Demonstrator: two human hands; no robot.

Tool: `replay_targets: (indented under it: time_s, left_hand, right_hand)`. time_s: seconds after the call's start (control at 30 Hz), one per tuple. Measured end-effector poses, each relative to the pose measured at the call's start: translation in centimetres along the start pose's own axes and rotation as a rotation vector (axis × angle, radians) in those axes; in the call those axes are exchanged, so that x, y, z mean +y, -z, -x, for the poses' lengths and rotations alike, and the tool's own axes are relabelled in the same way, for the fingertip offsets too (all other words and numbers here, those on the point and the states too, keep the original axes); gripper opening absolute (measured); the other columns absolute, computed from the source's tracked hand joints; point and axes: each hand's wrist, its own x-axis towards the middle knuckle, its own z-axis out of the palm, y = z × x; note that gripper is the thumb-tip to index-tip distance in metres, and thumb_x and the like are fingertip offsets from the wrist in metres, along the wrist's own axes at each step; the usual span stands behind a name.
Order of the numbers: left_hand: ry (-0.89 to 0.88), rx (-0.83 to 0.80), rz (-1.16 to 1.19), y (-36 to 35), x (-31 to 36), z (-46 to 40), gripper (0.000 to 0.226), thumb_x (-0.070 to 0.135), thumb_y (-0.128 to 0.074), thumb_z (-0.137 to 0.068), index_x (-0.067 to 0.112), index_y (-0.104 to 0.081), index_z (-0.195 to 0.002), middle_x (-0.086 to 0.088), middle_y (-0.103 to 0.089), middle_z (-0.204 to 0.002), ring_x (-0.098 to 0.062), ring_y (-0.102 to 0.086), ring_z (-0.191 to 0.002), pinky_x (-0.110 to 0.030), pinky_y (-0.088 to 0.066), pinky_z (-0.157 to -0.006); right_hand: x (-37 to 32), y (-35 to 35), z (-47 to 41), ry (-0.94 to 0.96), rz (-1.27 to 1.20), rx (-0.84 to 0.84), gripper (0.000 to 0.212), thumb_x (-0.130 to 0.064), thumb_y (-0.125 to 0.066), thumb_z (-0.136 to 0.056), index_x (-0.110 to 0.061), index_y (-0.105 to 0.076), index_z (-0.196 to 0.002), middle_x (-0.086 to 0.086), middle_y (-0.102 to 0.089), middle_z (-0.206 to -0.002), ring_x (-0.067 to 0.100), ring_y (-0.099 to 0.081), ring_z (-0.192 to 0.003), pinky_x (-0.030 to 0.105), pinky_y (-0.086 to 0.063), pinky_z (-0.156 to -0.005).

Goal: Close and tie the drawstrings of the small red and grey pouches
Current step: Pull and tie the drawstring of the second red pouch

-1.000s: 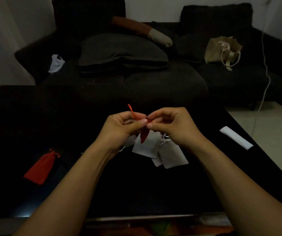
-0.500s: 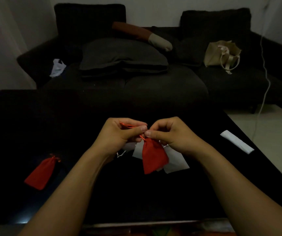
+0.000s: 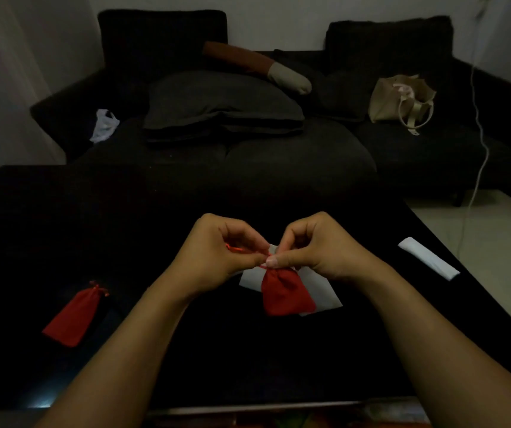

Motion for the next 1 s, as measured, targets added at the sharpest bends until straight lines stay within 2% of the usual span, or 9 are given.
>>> replay_targets:
  time_s: [0.07,0.2,0.3,0.43,0.57,0.67,0.77,0.87,1.0]
  left_hand:
    - [-0.069,0.053,-0.108,-0.3,-0.1,0.1,0.015,0.003,-0.084,-0.070,0.012,-0.077,-0.081,0.002,-0.075,-0.075,-0.007,-0.073,-0.073,-0.019,-0.055,-0.067]
    - [-0.356,0.315,-0.281,-1.5,-0.5,0.2,0.016,0.003,-0.085,-0.069,0.012,-0.079,-0.080,0.006,-0.075,-0.077,-0.001,-0.071,-0.072,-0.024,-0.058,-0.066]
    - [-0.431,0.473,-0.306,-1.9,-0.6,0.2,0.019,-0.003,-0.081,-0.071,0.011,-0.079,-0.084,0.007,-0.075,-0.082,0.000,-0.071,-0.076,-0.020,-0.057,-0.069]
    - [-0.453,0.546,-0.283,-2.4,-0.6,0.1,0.017,-0.003,-0.079,-0.074,0.011,-0.079,-0.085,0.011,-0.073,-0.082,0.002,-0.070,-0.077,-0.012,-0.052,-0.071]
    - [-0.354,0.489,-0.251,-2.2,-1.2,-0.4,0.024,0.005,-0.081,-0.077,0.011,-0.077,-0.100,0.003,-0.076,-0.089,0.001,-0.072,-0.082,-0.016,-0.056,-0.076]
    - [-0.250,0.341,-0.239,-1.6,-1.3,-0.7,0.016,0.007,-0.075,-0.083,0.012,-0.078,-0.097,0.001,-0.077,-0.083,-0.005,-0.072,-0.071,-0.018,-0.058,-0.068]
    - [-0.032,0.255,0.011,-0.9,-1.0,-0.9,0.015,0.009,-0.061,-0.094,0.011,-0.075,-0.090,-0.006,-0.071,-0.067,-0.014,-0.066,-0.054,-0.022,-0.055,-0.055]
    - [0.160,0.144,0.297,-0.9,-0.3,-1.0,0.031,0.016,-0.042,-0.104,0.009,-0.062,-0.082,-0.003,-0.057,-0.057,-0.010,-0.049,-0.046,-0.020,-0.042,-0.043]
    - [0.358,0.082,0.724,-1.9,0.2,-1.5,0.036,0.019,-0.034,-0.102,0.016,-0.044,-0.068,0.000,-0.032,-0.057,-0.010,-0.026,-0.044,-0.019,-0.021,-0.040]
  right_hand:
    - [0.1,-0.3,-0.1,-0.020,-0.023,0.007,0.025,-0.007,-0.084,-0.072,0.005,-0.069,-0.088,0.004,-0.072,-0.066,0.012,-0.067,-0.064,0.028,-0.053,-0.066]
    - [0.1,-1.0,-0.2,-0.104,-0.242,-0.030,0.038,-0.011,-0.074,-0.085,-0.009,-0.062,-0.121,0.004,-0.072,-0.075,0.012,-0.067,-0.068,0.025,-0.052,-0.065]
    - [0.0,-0.9,-0.2,-0.116,-0.372,-0.083,0.029,-0.019,-0.064,-0.092,-0.004,-0.068,-0.116,0.012,-0.070,-0.094,0.022,-0.064,-0.086,0.030,-0.052,-0.075]
    - [-0.1,-0.7,-0.4,-0.128,-0.376,-0.013,0.030,-0.022,-0.067,-0.085,-0.002,-0.071,-0.106,0.017,-0.067,-0.097,0.026,-0.062,-0.090,0.035,-0.052,-0.080]
    - [-0.2,0.2,-0.3,-0.135,-0.308,0.050,0.014,-0.018,-0.065,-0.091,-0.007,-0.073,-0.090,0.008,-0.070,-0.080,0.015,-0.065,-0.072,0.024,-0.052,-0.064]
    - [-0.3,0.3,-0.3,-0.116,-0.362,0.088,0.021,-0.019,-0.058,-0.097,-0.008,-0.068,-0.083,0.006,-0.066,-0.077,0.013,-0.061,-0.070,0.021,-0.051,-0.062]
    - [-0.5,0.5,-0.2,-0.139,-0.784,0.160,0.029,-0.021,-0.055,-0.096,-0.012,-0.066,-0.070,0.008,-0.070,-0.091,0.014,-0.060,-0.072,0.026,-0.047,-0.066]
    - [-0.9,0.0,-0.1,-0.125,-1.155,0.146,0.027,-0.023,-0.052,-0.092,-0.015,-0.049,-0.067,0.009,-0.073,-0.094,0.009,-0.050,-0.056,0.018,-0.033,-0.047]
    - [-1.2,-2.1,-0.6,-0.127,-1.152,0.028,0.028,-0.026,-0.043,-0.098,-0.018,-0.044,-0.071,0.000,-0.058,-0.068,0.007,-0.041,-0.047,0.017,-0.025,-0.043]
